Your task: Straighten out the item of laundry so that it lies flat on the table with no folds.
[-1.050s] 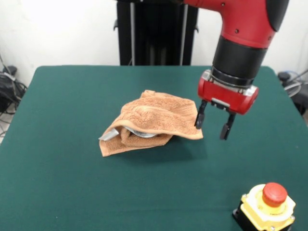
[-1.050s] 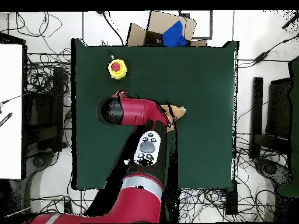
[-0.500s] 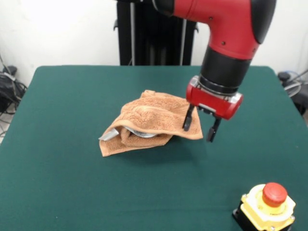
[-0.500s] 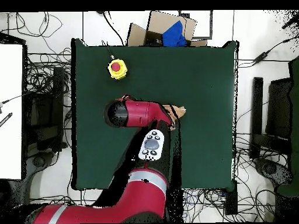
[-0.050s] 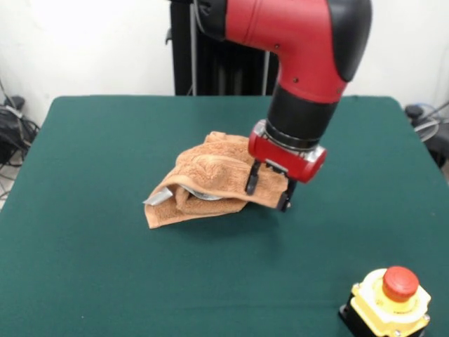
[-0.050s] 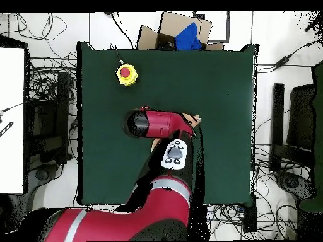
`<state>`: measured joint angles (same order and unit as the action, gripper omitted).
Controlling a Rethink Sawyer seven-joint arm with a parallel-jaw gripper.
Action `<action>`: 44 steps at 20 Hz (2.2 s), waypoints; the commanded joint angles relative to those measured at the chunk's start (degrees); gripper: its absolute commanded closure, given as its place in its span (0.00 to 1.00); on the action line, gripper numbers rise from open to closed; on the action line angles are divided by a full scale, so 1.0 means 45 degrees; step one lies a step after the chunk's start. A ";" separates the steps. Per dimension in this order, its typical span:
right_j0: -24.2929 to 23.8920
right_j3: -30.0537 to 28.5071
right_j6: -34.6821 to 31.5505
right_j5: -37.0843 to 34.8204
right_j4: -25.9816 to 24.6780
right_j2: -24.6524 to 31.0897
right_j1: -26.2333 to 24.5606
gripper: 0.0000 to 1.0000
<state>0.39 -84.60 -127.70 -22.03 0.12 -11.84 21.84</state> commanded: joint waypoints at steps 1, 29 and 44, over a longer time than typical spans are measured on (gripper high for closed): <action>-0.0353 -0.0787 -0.0715 -0.0106 -0.0334 0.0929 -0.0745 0.00; -0.0488 -0.1705 -0.2109 0.0064 0.1327 0.2138 -0.0551 1.00; -0.0053 -0.0993 -0.2728 0.1631 0.3123 0.3152 -0.1145 1.00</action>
<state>-0.84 -88.09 -127.70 -19.69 10.38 -4.33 19.35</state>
